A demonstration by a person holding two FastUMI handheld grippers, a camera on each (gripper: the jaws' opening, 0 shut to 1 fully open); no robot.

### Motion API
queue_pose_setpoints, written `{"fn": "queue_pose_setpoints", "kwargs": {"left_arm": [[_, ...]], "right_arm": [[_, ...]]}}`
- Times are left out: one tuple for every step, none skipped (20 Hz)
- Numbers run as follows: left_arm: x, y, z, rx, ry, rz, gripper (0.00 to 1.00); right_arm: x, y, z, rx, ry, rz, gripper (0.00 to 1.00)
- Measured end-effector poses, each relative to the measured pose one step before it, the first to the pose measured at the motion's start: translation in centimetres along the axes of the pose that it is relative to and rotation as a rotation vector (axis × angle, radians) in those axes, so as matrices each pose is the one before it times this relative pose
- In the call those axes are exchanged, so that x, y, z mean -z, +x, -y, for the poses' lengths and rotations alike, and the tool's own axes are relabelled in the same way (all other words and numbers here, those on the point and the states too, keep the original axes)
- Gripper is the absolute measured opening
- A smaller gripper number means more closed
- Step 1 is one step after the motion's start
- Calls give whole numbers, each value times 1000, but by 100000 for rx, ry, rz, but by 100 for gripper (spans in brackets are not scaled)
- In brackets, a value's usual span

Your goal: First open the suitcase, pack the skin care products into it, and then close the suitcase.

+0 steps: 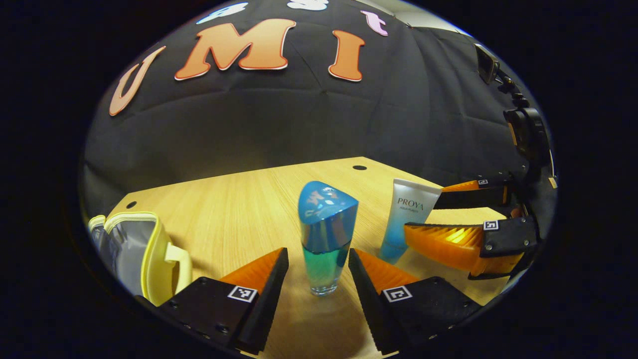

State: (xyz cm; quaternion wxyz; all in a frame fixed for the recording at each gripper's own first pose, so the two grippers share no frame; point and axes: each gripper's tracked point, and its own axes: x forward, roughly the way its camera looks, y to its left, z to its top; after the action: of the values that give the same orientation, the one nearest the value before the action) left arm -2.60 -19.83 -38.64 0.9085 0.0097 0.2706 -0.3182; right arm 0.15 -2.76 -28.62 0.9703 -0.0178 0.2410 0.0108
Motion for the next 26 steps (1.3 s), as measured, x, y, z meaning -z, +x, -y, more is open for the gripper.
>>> {"fn": "queue_pose_setpoints", "kwargs": {"left_arm": [[-66,194,272,815,670,227,76],[-86,135,-158,-413,119,827,75],[-351,-77,15,342,536,344,45],[33,610,154,1013,356,874,45],[-53,19,172,1149,-184,-59,41],[-189,-112,159,1024,159,70,41],[-583,-339,-448,-1634,-1183,1748,37],[-523,-394,194,875,-1184,404,39],[-1069,-516,-413,-1833,-107,2484,39],[-535,-311,-225,-362,1209,204,37],[-979,-670,-647,-1866,438,2158,37],[-919,-321,-371,-775,-75,1569,37],[-922,-514,-591,-1804,607,1382,39],[-899,-416,-629,-1668,1310,892,39],[-572,-563,-745,-2306,1219,290,37],[-497,-843,-730,-2035,569,49,37],[-845,-828,-858,-2081,-1262,284,37],[-831,-695,-628,-1781,-1898,80,37],[-1186,-742,-938,-2380,-1757,203,37],[-1328,-707,-879,-2267,-1360,130,37],[-1354,-749,-1015,-2365,-1267,425,37],[-1129,-699,-697,-2129,-1281,387,37],[-1314,-685,-963,-2337,-1195,655,37],[-1265,-563,-896,-2314,-665,710,37],[-1100,-525,-868,-2403,-280,258,39],[-929,-661,-798,-2299,-179,465,37]], "right_arm": [[349,339,-129,-252,238,-826,96],[332,264,-227,-433,24,-939,96],[180,236,-38,-107,-171,-438,96],[241,244,-20,-250,-187,-845,96],[212,64,-146,-523,130,-650,96],[26,167,-140,-939,497,-593,96],[-153,283,-296,-1199,1094,-405,95],[290,201,-129,-1084,1152,-890,94],[326,340,-102,-659,944,-1358,92],[283,393,-36,-610,490,-1230,90],[-65,302,-132,-33,195,-18,84],[-72,183,-3,-122,306,294,81],[-35,385,-298,-929,634,33,72],[-468,122,114,771,433,994,66],[-345,40,37,924,980,-26,41],[-107,19,-754,-3149,2179,-1573,37],[-527,-529,-585,-1378,1575,-64,31],[-959,-491,-637,-1490,-294,598,35],[-1079,-930,-518,-1081,-1469,724,34],[-1531,-755,-599,-1102,-1781,1441,34],[-1374,-568,-524,-1550,-1806,734,34],[-1334,-649,-546,-1268,-1608,1394,34],[-1310,-713,-481,-1290,-1645,1350,34],[-1157,-536,-444,-1331,-1511,613,34],[-1007,-481,-421,-1251,-1149,1277,34],[-1112,-470,-426,-1100,-1012,955,34]]}}
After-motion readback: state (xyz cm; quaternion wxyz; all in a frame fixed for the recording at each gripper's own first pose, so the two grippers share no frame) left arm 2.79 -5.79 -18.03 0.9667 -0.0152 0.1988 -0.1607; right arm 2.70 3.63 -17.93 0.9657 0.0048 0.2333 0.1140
